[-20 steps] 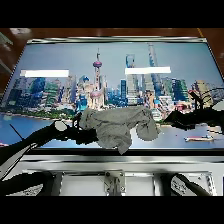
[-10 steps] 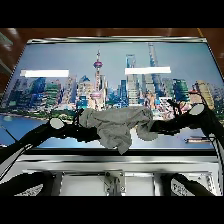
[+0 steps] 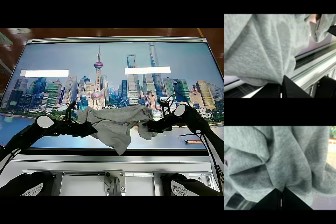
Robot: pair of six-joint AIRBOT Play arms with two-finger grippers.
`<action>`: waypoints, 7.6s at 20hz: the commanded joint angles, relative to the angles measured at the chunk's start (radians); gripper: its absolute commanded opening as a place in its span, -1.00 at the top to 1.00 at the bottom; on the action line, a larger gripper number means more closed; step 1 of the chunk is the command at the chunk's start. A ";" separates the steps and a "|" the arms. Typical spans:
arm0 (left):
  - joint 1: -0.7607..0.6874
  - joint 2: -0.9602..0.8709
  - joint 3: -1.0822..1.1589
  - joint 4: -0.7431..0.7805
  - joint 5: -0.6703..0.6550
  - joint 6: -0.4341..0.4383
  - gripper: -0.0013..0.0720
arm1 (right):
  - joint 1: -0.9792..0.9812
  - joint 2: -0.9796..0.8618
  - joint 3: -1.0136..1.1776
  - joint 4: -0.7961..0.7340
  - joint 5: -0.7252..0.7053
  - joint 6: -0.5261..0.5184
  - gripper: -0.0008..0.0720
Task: Fold the shirts.
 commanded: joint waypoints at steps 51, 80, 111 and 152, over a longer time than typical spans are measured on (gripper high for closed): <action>0.367 -0.343 0.671 0.757 -0.098 -0.278 0.86 | 0.011 -0.241 0.329 -0.148 -0.413 0.440 0.75; 0.759 -0.120 -0.153 0.173 -0.145 0.248 -0.75 | -0.490 0.043 0.146 0.076 0.209 0.034 -0.64; 0.734 -0.168 -0.145 -0.023 -0.228 0.397 0.86 | -0.370 -0.217 0.095 0.136 0.023 0.082 -0.75; 0.736 0.546 1.089 0.577 -0.735 -0.207 0.87 | -0.338 0.698 0.982 -0.246 0.733 0.125 0.79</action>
